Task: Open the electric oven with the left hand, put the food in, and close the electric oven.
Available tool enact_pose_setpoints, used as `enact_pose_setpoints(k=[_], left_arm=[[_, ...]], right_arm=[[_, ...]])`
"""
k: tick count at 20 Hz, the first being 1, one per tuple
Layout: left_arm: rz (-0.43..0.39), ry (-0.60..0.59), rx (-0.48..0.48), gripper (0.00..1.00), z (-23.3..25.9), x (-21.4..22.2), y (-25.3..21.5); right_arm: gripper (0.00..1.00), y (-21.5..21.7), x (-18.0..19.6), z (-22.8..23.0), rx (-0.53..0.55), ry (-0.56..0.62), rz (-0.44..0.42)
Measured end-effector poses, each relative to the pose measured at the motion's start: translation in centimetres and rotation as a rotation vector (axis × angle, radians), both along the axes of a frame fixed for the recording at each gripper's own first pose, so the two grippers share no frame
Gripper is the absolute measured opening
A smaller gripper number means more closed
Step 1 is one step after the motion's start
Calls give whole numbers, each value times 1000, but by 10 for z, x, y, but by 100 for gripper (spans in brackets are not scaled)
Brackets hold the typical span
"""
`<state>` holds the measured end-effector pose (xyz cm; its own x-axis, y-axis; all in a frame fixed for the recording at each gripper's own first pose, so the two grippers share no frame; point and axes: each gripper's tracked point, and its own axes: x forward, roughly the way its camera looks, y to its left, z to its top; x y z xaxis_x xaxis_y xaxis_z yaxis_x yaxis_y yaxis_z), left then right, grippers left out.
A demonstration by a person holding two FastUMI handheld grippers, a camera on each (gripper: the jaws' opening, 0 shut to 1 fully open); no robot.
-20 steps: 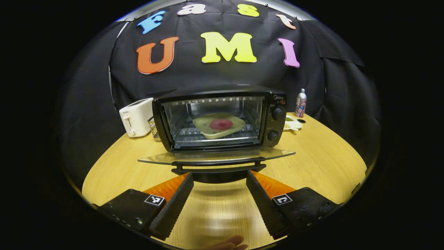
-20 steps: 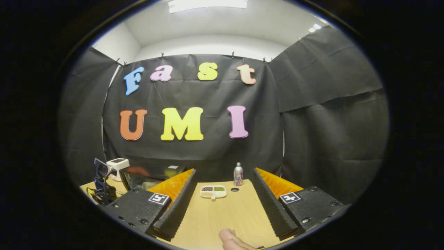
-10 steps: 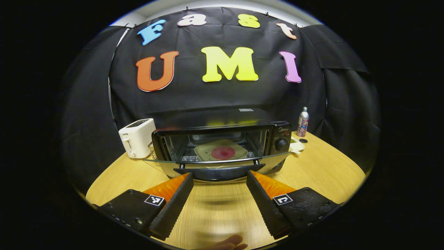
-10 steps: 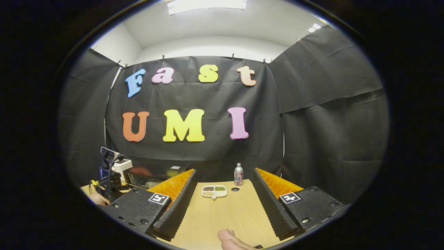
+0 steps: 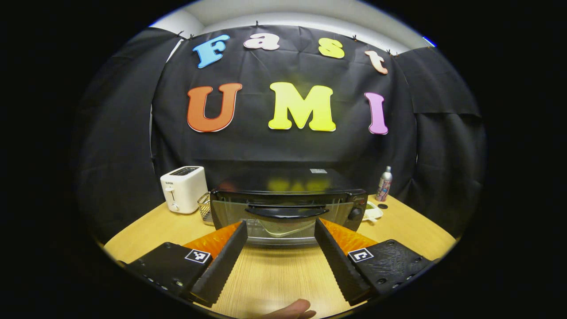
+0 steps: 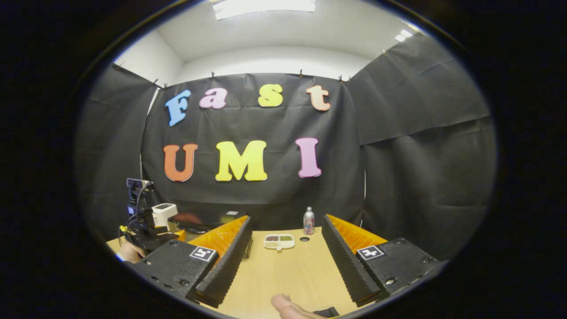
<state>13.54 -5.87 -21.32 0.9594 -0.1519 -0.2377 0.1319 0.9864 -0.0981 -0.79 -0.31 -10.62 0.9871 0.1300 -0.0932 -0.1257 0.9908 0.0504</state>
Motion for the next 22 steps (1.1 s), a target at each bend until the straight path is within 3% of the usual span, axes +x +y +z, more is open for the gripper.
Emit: enact_pose_setpoints(k=[5, 15, 19, 22], left_arm=[[19, -27, 11, 97, 39, -49, 19], [65, -140, 2, 96, 105, -164, 15], [74, -166, 3, 96, 111, -187, 17], [102, -189, 57, 96, 117, -191, 24]], right_arm=[[96, 0, -19, 12, -7, -29, 2], [96, 4, -43, 14, -6, -63, 39], [100, 13, -48, 15, -17, -85, 67], [96, 15, -48, 9, -36, -76, 66]])
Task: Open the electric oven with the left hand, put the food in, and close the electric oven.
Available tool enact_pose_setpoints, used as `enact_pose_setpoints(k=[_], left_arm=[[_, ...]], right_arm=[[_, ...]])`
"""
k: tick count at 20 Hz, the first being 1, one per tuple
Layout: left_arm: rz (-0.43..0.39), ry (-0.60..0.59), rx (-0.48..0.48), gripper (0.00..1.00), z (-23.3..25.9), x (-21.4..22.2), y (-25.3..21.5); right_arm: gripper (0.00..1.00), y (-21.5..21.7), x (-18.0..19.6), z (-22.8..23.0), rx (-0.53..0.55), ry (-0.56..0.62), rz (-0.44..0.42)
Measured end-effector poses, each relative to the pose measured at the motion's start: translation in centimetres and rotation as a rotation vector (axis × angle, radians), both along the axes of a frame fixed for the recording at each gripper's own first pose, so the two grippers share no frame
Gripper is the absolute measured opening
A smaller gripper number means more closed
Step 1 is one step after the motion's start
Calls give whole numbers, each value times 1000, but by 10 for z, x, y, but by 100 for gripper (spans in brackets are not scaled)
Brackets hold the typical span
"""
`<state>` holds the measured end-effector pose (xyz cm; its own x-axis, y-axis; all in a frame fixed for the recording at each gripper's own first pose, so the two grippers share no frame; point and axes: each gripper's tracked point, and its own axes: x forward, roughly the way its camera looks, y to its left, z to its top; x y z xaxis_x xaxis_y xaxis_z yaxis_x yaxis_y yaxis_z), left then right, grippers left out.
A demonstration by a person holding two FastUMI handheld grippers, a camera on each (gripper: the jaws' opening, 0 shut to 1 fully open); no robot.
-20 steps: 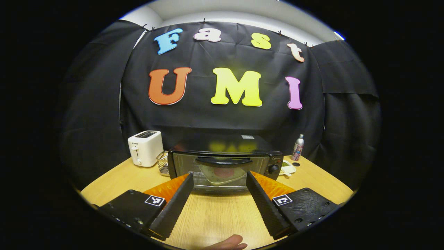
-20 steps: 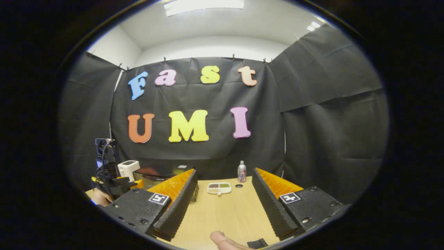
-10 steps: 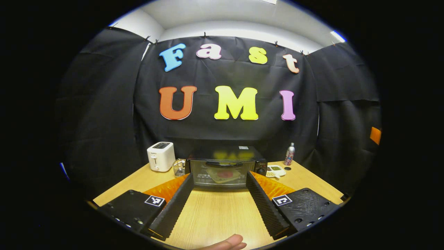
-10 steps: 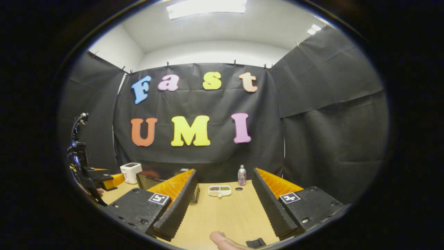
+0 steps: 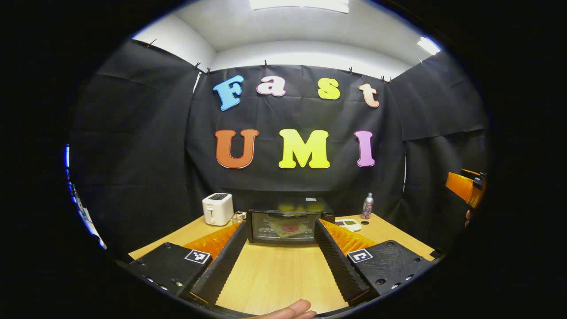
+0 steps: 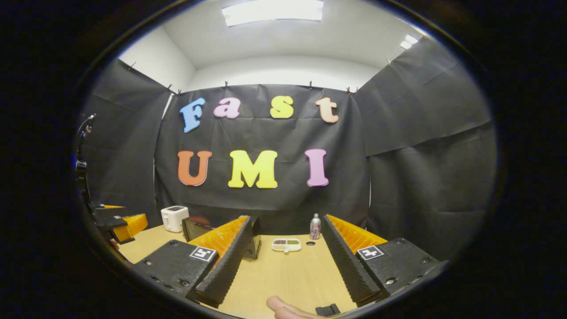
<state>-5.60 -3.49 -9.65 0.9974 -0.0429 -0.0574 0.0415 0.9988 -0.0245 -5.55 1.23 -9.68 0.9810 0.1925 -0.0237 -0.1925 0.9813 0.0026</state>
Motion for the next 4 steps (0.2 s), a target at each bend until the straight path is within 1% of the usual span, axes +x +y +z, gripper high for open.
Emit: enact_pose_setpoints(k=[3, 4], left_arm=[[-38, 12, 7, 96, -3, -5, -14], [-43, 11, 3, 89, -4, -5, -16]], right_arm=[[96, 2, 3, -6, 2, 20, 1], [96, 2, 5, -7, 5, 23, 1]])
